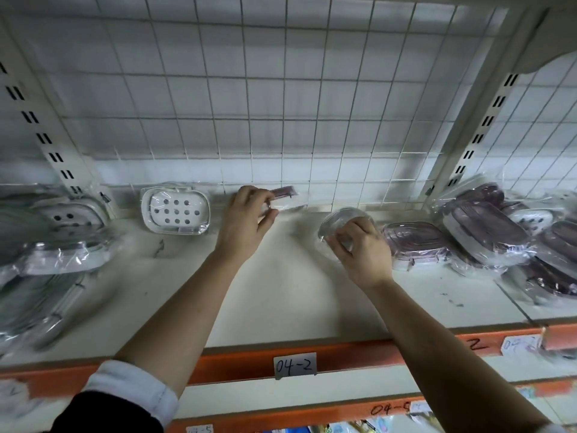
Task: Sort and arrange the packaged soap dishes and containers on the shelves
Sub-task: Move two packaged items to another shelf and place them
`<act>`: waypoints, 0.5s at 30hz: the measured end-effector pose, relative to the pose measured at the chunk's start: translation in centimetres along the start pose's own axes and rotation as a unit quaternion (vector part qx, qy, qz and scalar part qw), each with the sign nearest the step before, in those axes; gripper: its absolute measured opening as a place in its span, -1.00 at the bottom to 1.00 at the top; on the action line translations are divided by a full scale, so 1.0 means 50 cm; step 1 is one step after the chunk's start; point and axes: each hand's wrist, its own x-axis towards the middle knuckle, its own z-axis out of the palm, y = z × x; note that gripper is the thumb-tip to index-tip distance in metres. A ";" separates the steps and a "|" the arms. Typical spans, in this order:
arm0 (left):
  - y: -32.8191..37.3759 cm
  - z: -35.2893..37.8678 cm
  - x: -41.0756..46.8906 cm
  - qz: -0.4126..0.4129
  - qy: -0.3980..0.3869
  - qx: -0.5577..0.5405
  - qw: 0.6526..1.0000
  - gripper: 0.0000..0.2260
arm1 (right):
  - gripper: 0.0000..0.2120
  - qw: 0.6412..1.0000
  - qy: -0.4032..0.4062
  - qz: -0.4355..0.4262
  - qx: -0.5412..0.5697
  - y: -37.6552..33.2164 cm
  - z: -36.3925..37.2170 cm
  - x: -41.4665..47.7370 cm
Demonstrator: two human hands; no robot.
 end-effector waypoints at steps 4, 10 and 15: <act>0.004 -0.001 -0.035 -0.019 -0.031 0.116 0.993 -0.55 | -0.74 1.000 -0.007 -0.003 -0.012 0.004 -0.001 0.004; 0.033 0.017 -0.067 0.009 -0.051 0.104 0.993 -0.62 | -0.63 0.998 -0.056 0.009 -0.021 0.001 0.000 0.003; 0.026 0.014 -0.074 -0.016 -0.037 0.074 0.996 -0.78 | -0.61 0.996 -0.054 0.026 -0.066 -0.004 0.001 -0.014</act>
